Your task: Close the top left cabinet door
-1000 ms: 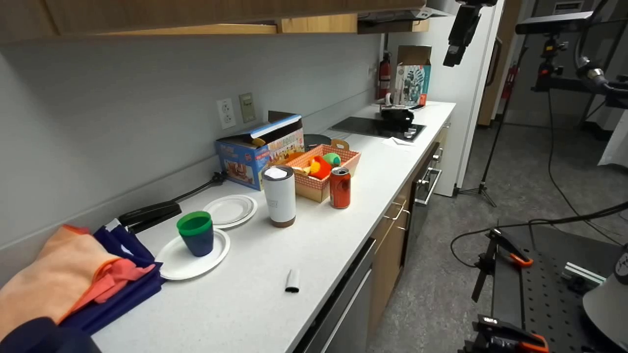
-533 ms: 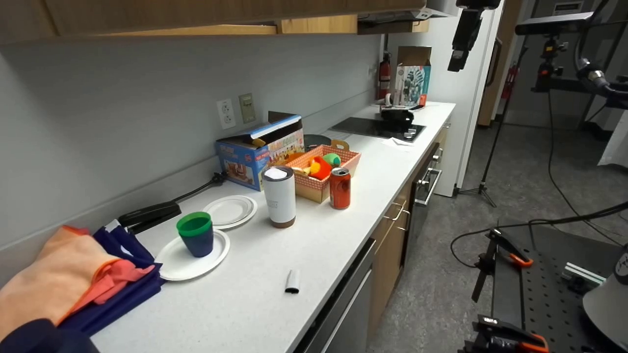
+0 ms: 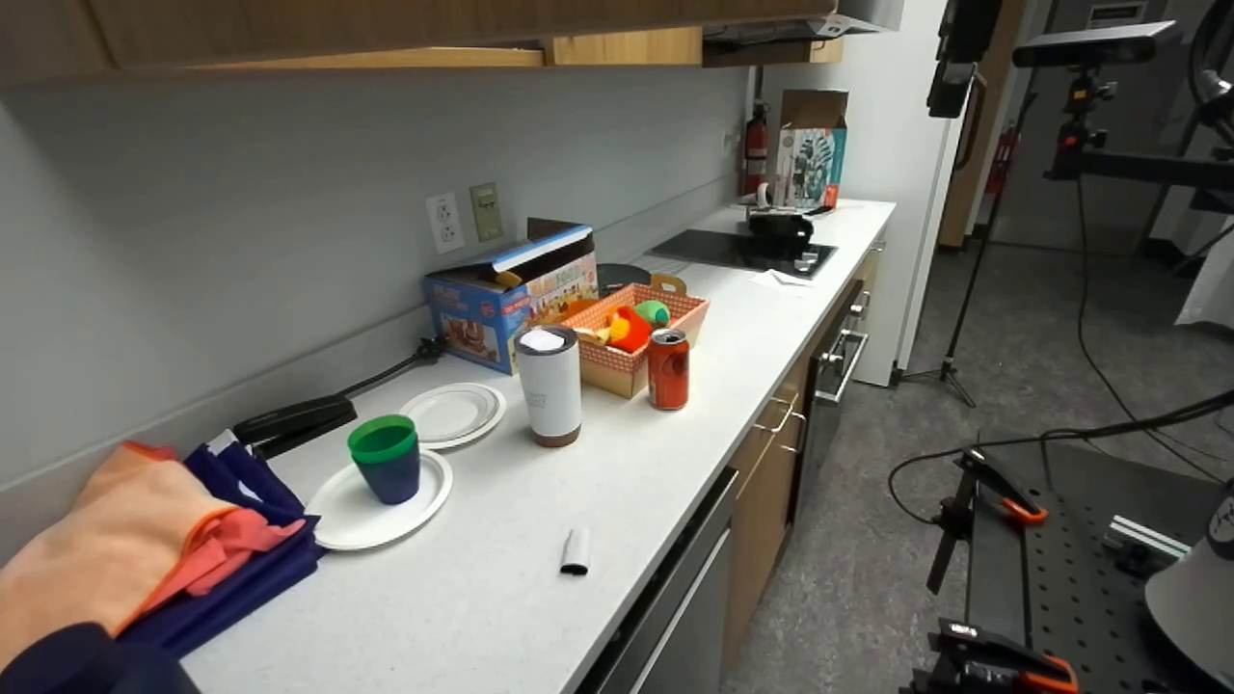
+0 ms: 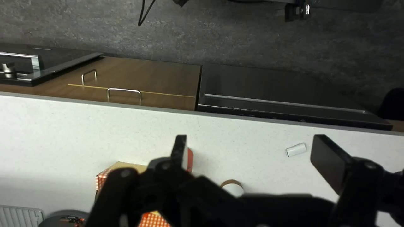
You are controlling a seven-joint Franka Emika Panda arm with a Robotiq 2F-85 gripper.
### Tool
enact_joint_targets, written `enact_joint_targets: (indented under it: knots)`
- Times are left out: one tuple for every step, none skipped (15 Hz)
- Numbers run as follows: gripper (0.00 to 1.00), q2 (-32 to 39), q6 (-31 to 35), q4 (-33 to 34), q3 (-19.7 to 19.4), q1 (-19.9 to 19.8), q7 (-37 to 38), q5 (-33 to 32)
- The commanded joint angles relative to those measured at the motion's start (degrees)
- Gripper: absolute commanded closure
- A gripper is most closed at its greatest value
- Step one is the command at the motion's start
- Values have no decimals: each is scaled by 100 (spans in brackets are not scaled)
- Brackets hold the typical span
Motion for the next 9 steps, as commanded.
enact_joint_targets:
  knots:
    - [0,-23,-33,-3,-49,127,17,-93]
    - [0,-52,-64,-44,-35,228,-85,-34]
    - [0,-104,-93,-84,-15,365,-190,87]
    - [0,-159,-143,-112,37,531,-263,226]
    - [0,-183,-197,-108,76,689,-324,352]
    - [0,-194,-316,-72,137,871,-356,527]
    - [0,-188,-407,-42,199,1019,-378,660]
    - [0,-191,-482,-9,300,1164,-373,767]
    - [0,-194,-515,23,375,1301,-400,862]
